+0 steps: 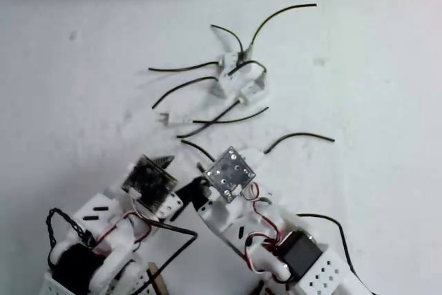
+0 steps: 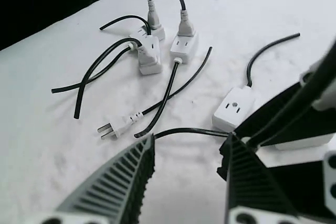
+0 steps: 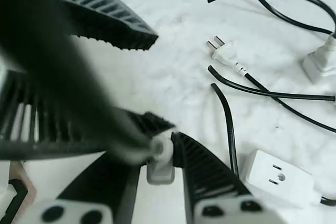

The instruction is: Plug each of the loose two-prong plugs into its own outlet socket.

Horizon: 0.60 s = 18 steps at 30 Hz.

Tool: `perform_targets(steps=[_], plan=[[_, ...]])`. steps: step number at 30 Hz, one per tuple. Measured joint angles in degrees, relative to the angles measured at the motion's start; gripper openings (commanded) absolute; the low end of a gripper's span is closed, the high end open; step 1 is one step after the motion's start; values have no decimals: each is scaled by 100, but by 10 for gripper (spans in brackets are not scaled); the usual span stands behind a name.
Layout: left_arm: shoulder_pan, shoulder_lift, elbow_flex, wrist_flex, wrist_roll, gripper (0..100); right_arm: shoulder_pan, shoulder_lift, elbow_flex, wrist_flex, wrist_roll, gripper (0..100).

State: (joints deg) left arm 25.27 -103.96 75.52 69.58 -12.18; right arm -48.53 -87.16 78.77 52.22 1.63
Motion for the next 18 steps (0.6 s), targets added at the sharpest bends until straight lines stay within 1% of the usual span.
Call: perform_targets(steps=[4, 6, 9, 13, 15, 18], plan=[[149, 0, 114, 26, -246, 226, 26, 0, 35, 9, 9, 17], [141, 0, 114, -9, -273, 226, 316, 0, 26, 9, 9, 17], [-229, 0, 123, 18, -281, 227, 1037, 0, -237, 0, 9, 17], [-1081, -26, 123, -202, -53, 260, 2101, 0, -914, 308, 9, 17], [-1292, -26, 123, -211, -18, 268, 2637, -9, -1213, 457, 9, 17], [-1363, 18, 123, -211, -26, 268, 3323, -9, -1398, 484, 9, 17]])
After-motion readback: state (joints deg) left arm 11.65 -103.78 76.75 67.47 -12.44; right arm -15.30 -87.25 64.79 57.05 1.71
